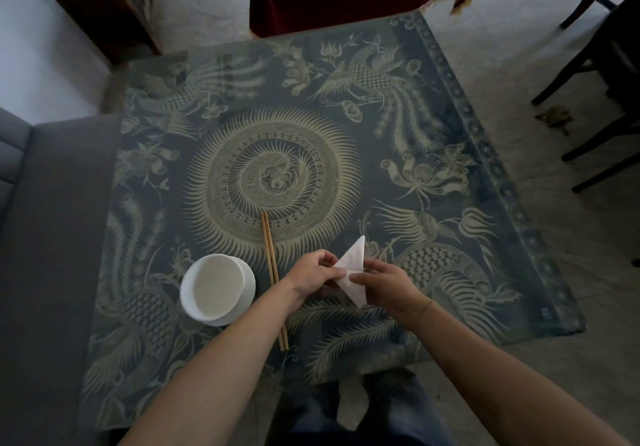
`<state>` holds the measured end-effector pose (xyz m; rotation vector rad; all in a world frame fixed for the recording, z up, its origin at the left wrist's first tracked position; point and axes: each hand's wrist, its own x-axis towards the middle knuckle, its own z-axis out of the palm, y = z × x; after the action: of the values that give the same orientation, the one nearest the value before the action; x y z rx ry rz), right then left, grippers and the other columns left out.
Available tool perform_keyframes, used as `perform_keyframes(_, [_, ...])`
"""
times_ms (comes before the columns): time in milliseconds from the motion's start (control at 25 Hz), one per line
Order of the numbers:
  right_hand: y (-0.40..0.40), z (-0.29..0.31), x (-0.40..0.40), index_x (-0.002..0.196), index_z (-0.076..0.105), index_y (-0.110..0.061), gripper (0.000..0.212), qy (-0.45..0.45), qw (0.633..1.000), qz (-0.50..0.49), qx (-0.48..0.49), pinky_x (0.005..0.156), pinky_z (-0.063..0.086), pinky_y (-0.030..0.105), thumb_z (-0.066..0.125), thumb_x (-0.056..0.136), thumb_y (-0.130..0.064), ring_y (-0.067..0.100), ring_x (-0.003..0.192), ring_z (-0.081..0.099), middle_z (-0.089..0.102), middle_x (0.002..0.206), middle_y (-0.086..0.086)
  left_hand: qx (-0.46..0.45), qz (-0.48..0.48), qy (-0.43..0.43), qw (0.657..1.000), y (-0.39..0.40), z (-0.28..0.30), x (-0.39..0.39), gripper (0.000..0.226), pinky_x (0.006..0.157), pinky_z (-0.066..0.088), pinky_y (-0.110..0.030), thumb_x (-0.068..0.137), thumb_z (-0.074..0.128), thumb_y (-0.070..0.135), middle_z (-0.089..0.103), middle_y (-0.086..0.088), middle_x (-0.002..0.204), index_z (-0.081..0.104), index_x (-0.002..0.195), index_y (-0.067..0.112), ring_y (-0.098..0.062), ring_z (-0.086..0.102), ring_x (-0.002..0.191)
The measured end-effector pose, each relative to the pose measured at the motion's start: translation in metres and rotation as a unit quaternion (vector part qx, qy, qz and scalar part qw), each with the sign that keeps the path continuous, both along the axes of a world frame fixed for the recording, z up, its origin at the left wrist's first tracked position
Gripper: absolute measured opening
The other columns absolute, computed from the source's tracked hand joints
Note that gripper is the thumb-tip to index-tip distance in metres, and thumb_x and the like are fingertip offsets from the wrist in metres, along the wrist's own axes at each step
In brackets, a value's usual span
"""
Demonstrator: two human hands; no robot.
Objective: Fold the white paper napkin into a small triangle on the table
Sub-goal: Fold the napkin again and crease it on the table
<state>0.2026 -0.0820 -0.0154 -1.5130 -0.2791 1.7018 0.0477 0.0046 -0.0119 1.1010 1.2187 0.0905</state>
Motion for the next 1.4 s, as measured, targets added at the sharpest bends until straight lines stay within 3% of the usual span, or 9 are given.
perform_keyframes(240, [0.010, -0.003, 0.000, 0.094, 0.071, -0.006, 0.010, -0.092, 0.995, 0.038, -0.015, 0.052, 0.056, 0.030, 0.067, 0.086, -0.004, 0.019, 0.061, 0.069, 0.073, 0.078, 0.012, -0.040, 0.030, -0.024, 0.998, -0.003, -0.001, -0.012, 0.014, 0.048, 0.048, -0.026, 0.090, 0.064, 0.005, 0.068, -0.008, 0.086, 0.063, 0.104, 0.009, -0.015, 0.064, 0.064])
perform_keyframes(480, [0.011, -0.007, 0.004, 0.095, 0.071, -0.009, 0.015, -0.038, 0.999, -0.011, -0.019, 0.049, 0.054, 0.030, 0.063, 0.085, -0.001, 0.022, 0.054, 0.063, 0.070, 0.071, 0.012, -0.047, 0.058, -0.044, 0.996, -0.005, -0.005, -0.013, 0.021, 0.061, 0.056, -0.035, 0.090, 0.063, 0.004, 0.073, -0.010, 0.090, 0.069, 0.108, 0.012, -0.022, 0.068, 0.069])
perform_keyframes(680, [0.006, -0.010, 0.012, 0.080, 0.074, -0.016, 0.020, -0.010, 0.999, -0.034, -0.034, 0.051, 0.051, 0.032, 0.060, 0.085, -0.003, 0.023, 0.056, 0.061, 0.066, 0.072, 0.013, -0.085, 0.119, -0.098, 0.984, -0.009, -0.010, -0.008, 0.020, 0.060, 0.058, -0.028, 0.091, 0.062, 0.003, 0.076, -0.011, 0.086, 0.076, 0.099, 0.015, -0.021, 0.071, 0.069])
perform_keyframes(800, [0.007, -0.013, 0.014, 0.088, 0.076, -0.012, 0.020, 0.011, 0.998, -0.042, -0.052, 0.054, 0.053, 0.033, 0.057, 0.084, -0.011, 0.023, 0.061, 0.062, 0.067, 0.077, 0.013, -0.057, 0.120, -0.087, 0.987, -0.010, -0.010, -0.005, 0.023, 0.062, 0.056, -0.025, 0.092, 0.059, 0.001, 0.077, -0.010, 0.088, 0.078, 0.096, 0.013, -0.019, 0.072, 0.076])
perform_keyframes(960, [0.007, -0.016, 0.014, 0.099, 0.073, -0.012, 0.018, 0.005, 0.999, -0.029, -0.024, 0.057, 0.053, 0.036, 0.072, 0.081, -0.013, 0.025, 0.068, 0.063, 0.067, 0.086, 0.012, 0.004, 0.100, -0.058, 0.993, -0.009, -0.010, -0.001, 0.026, 0.075, 0.059, -0.033, 0.091, 0.054, -0.005, 0.075, -0.018, 0.091, 0.078, 0.095, 0.006, -0.023, 0.070, 0.080])
perform_keyframes(1080, [0.008, -0.016, 0.011, 0.110, 0.067, -0.012, 0.038, -0.019, 1.000, -0.017, 0.016, 0.058, 0.057, 0.036, 0.075, 0.076, 0.003, 0.025, 0.072, 0.066, 0.072, 0.091, 0.011, -0.007, 0.109, -0.057, 0.992, -0.010, -0.007, 0.002, 0.017, 0.066, 0.057, -0.033, 0.089, 0.059, 0.003, 0.073, -0.014, 0.084, 0.076, 0.090, 0.006, -0.019, 0.069, 0.074])
perform_keyframes(1160, [0.009, -0.015, 0.009, 0.113, 0.065, -0.014, 0.044, -0.040, 0.998, -0.011, 0.040, 0.057, 0.056, 0.032, 0.078, 0.074, 0.003, 0.023, 0.073, 0.069, 0.075, 0.091, 0.009, 0.011, 0.104, -0.061, 0.993, -0.012, -0.007, 0.004, 0.003, 0.062, 0.056, -0.031, 0.086, 0.069, 0.006, 0.067, -0.009, 0.082, 0.070, 0.088, 0.008, -0.017, 0.066, 0.072])
perform_keyframes(1280, [0.008, -0.015, 0.008, 0.109, 0.067, -0.016, 0.038, -0.050, 0.998, -0.004, 0.049, 0.059, 0.057, 0.032, 0.080, 0.075, -0.006, 0.023, 0.076, 0.071, 0.076, 0.092, 0.010, 0.075, 0.110, -0.043, 0.990, -0.013, -0.008, 0.008, 0.019, 0.070, 0.057, -0.037, 0.081, 0.075, 0.003, 0.063, -0.009, 0.085, 0.060, 0.087, 0.013, -0.021, 0.063, 0.077])
perform_keyframes(1400, [0.004, -0.017, 0.010, 0.100, 0.072, -0.009, 0.020, -0.043, 0.999, 0.007, 0.024, 0.060, 0.058, 0.031, 0.076, 0.081, -0.014, 0.023, 0.072, 0.070, 0.075, 0.086, 0.012, 0.083, 0.141, -0.052, 0.985, -0.010, -0.009, 0.009, 0.029, 0.084, 0.054, -0.051, 0.080, 0.074, -0.002, 0.065, -0.015, 0.095, 0.057, 0.098, 0.012, -0.027, 0.063, 0.087])
